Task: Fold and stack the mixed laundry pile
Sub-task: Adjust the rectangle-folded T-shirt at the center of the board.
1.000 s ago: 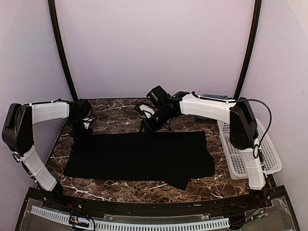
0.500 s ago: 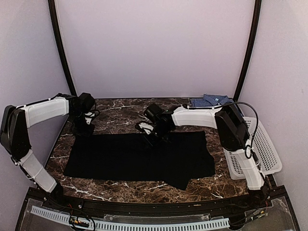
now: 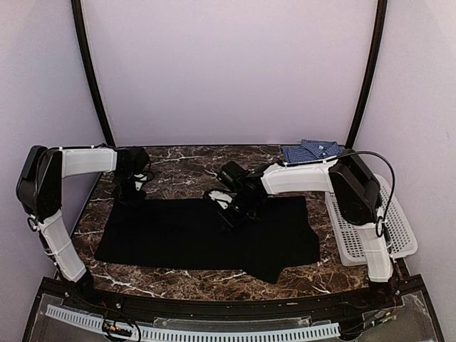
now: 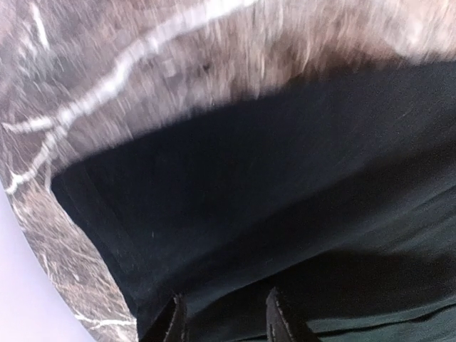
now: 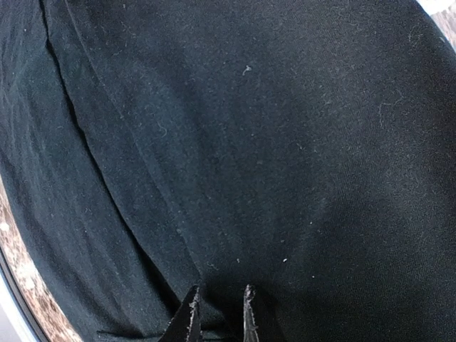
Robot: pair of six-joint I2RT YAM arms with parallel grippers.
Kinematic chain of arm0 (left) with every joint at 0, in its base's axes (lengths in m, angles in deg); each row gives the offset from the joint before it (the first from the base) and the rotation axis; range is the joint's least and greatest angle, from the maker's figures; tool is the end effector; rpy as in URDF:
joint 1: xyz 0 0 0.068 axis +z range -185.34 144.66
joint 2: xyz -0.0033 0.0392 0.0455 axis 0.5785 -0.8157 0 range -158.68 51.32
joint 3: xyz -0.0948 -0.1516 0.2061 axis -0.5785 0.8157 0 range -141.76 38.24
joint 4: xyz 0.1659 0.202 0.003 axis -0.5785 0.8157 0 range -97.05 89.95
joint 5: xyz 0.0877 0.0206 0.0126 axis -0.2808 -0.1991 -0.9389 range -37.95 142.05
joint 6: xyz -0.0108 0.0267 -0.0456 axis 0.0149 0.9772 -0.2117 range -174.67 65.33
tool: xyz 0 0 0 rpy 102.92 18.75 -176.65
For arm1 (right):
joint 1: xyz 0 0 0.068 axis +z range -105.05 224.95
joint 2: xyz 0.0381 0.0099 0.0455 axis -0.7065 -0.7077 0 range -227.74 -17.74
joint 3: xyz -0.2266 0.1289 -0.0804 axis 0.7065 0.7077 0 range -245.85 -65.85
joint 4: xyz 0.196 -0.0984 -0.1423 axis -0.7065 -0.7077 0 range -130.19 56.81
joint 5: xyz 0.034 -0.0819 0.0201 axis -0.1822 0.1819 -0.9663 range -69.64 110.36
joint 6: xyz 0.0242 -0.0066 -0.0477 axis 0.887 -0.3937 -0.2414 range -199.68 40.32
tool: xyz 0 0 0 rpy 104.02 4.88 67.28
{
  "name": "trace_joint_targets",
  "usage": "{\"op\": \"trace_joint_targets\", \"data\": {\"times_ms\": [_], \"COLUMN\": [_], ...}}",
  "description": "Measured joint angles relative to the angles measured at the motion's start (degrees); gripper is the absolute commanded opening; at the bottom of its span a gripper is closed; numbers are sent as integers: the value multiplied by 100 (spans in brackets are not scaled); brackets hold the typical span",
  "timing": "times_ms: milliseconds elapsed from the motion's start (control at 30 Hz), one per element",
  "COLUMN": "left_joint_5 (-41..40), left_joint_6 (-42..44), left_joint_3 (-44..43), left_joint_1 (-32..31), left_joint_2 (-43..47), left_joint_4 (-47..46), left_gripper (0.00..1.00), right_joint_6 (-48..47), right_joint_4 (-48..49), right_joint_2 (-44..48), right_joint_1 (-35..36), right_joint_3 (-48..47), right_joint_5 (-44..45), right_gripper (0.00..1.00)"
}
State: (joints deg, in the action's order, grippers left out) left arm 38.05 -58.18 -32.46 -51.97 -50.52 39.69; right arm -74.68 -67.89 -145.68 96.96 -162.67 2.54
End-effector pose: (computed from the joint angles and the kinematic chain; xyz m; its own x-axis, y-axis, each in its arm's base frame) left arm 0.3259 -0.0885 0.1905 -0.9491 0.2215 -0.2238 0.1713 0.9596 0.2232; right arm 0.2790 0.3749 0.1481 -0.6314 -0.6738 -0.3838 -0.7754 0.5479 0.3139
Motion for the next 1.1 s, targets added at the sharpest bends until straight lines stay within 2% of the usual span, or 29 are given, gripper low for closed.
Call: {"op": "trace_joint_targets", "data": {"times_ms": [167, 433, 567, 767, 1100], "left_joint_5": [-177, -442, 94, 879, 1801], "left_joint_6": [144, 164, -46, -411, -597], "left_joint_3": [367, 411, 411, 402, 400], "left_joint_1": [-4, 42, 448, 1550, 2057], "left_joint_2": [-70, -11, 374, 848, 337], "left_joint_4": [133, 227, -72, -765, -1178], "left_gripper": [32, 33, 35, 36, 40], "right_joint_6": [-2, 2, 28, 140, 232], "right_joint_4": [-31, -205, -243, -195, -114], "right_joint_2": [284, 828, 1147, 1788, 2181], "right_joint_1": [-52, -426, -544, -669, -1294], "right_joint_3": [391, 986, 1178, 1550, 2664], "right_joint_5": [37, 131, 146, 186, 369], "right_gripper": [20, 24, 25, 25, 25]}}
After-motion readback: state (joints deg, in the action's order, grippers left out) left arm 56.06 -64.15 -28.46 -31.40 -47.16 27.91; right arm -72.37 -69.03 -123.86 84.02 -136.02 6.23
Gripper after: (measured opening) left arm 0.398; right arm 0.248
